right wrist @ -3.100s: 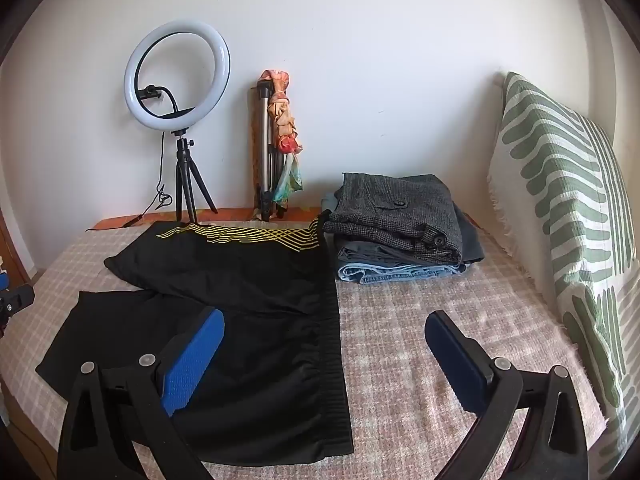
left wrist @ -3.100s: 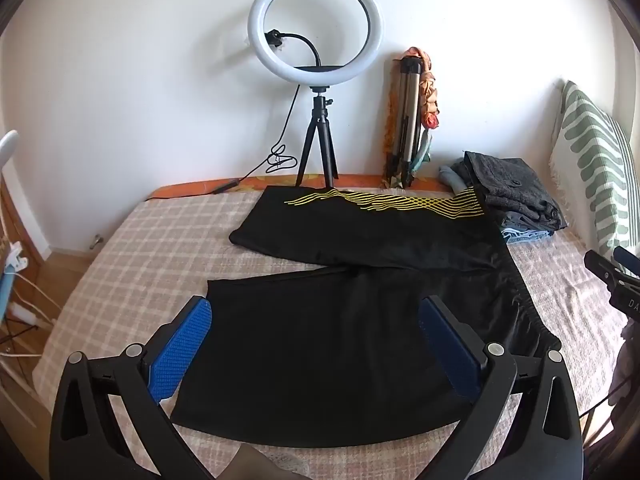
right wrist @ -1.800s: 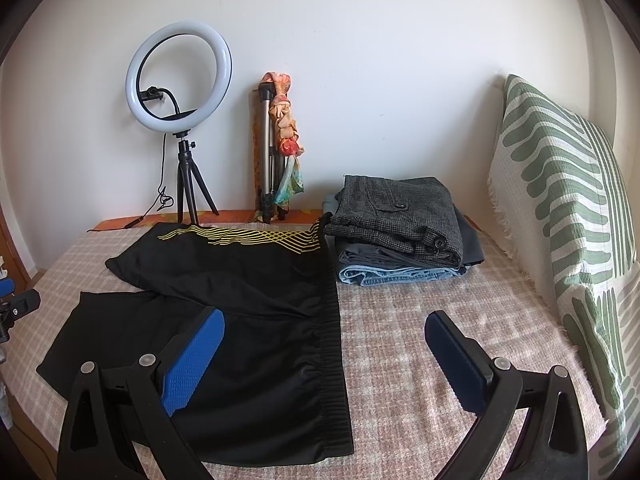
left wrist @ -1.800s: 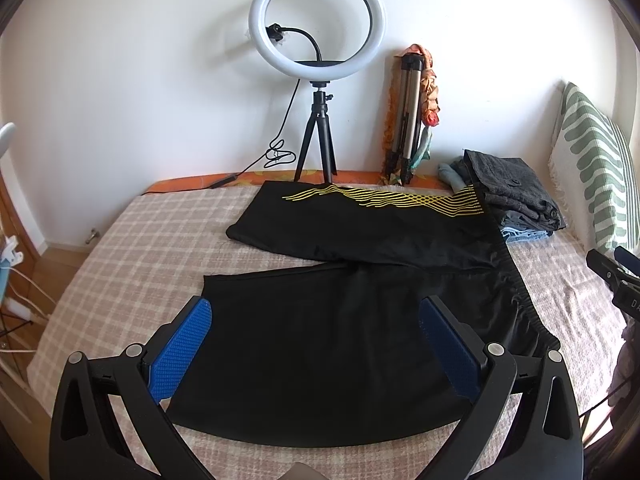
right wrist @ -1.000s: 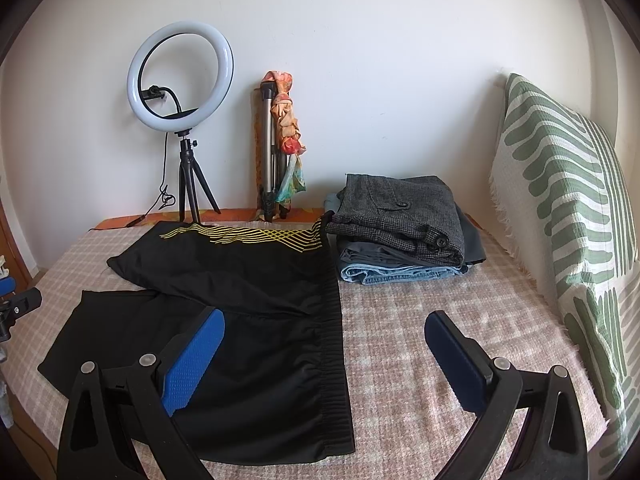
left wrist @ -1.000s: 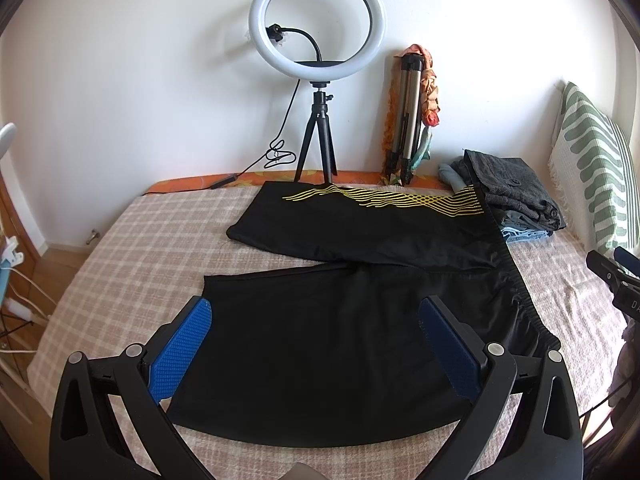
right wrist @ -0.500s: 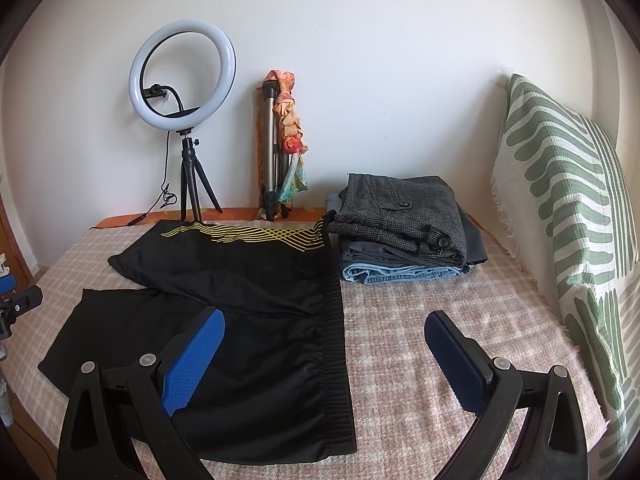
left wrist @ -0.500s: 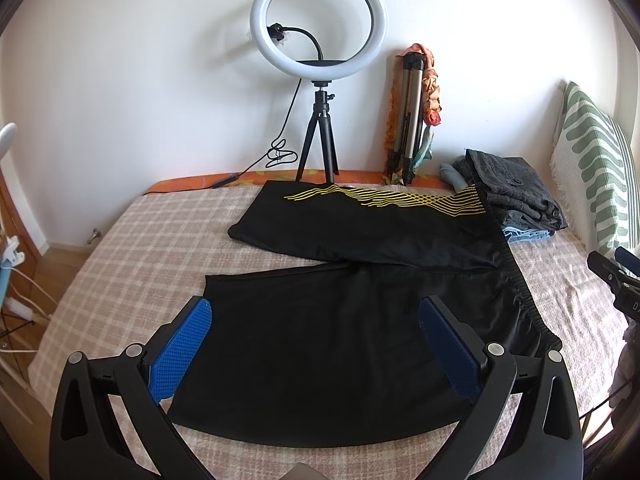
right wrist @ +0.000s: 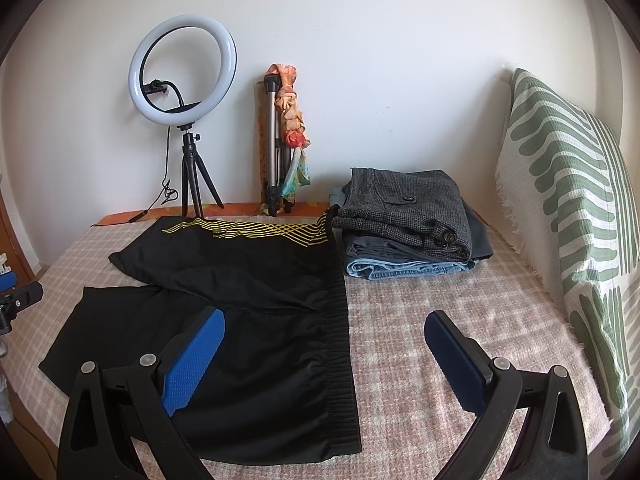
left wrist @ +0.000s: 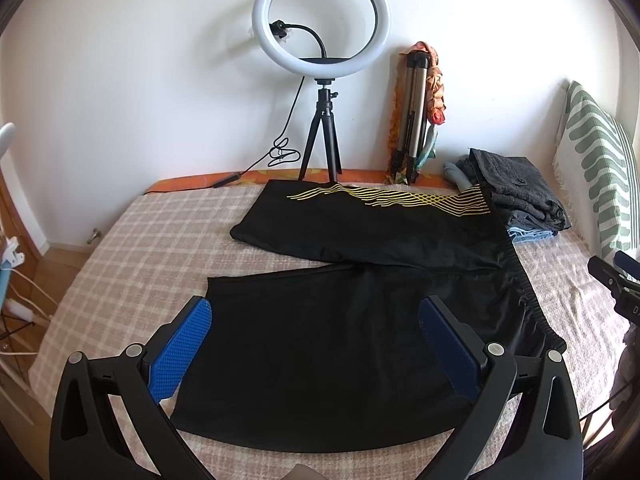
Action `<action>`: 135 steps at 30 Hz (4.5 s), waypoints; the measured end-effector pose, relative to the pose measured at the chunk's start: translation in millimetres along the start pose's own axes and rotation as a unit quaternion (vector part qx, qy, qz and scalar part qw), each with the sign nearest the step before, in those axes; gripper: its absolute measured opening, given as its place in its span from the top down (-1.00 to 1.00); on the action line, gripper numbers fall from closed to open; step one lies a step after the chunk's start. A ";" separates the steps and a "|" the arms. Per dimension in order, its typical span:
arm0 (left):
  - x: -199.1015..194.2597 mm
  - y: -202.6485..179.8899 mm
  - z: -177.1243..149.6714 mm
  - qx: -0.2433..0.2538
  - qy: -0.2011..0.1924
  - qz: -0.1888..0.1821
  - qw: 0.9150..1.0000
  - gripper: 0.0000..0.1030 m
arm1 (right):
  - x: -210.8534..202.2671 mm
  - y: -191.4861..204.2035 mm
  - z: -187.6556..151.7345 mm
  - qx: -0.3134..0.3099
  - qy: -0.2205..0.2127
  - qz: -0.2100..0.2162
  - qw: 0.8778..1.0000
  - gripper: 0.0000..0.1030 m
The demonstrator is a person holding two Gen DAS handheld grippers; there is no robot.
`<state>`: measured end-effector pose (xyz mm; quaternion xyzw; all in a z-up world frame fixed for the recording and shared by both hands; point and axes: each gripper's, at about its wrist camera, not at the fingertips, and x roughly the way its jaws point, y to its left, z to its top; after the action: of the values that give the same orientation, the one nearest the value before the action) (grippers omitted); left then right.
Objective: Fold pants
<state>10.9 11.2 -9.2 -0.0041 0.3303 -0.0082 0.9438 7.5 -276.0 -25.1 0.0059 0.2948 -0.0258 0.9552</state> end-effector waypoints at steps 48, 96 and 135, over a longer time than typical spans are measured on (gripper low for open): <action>249.7 62.9 88.6 0.011 0.156 -0.018 0.988 -0.40 | 411.1 94.2 133.5 -0.278 0.289 0.185 0.897 0.10; 337.7 98.0 99.5 -0.274 0.245 -0.123 0.922 -0.41 | 265.1 92.8 101.5 -0.241 0.157 0.205 0.936 1.00; 143.3 161.0 28.6 -0.226 0.122 -0.121 0.959 0.98 | 109.7 113.3 12.4 -0.333 0.169 0.221 0.901 1.00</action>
<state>142.8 169.7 -78.3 -0.2566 0.4332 -0.0483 0.8626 110.9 -168.2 -77.0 -0.2431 0.4344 0.2873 0.8183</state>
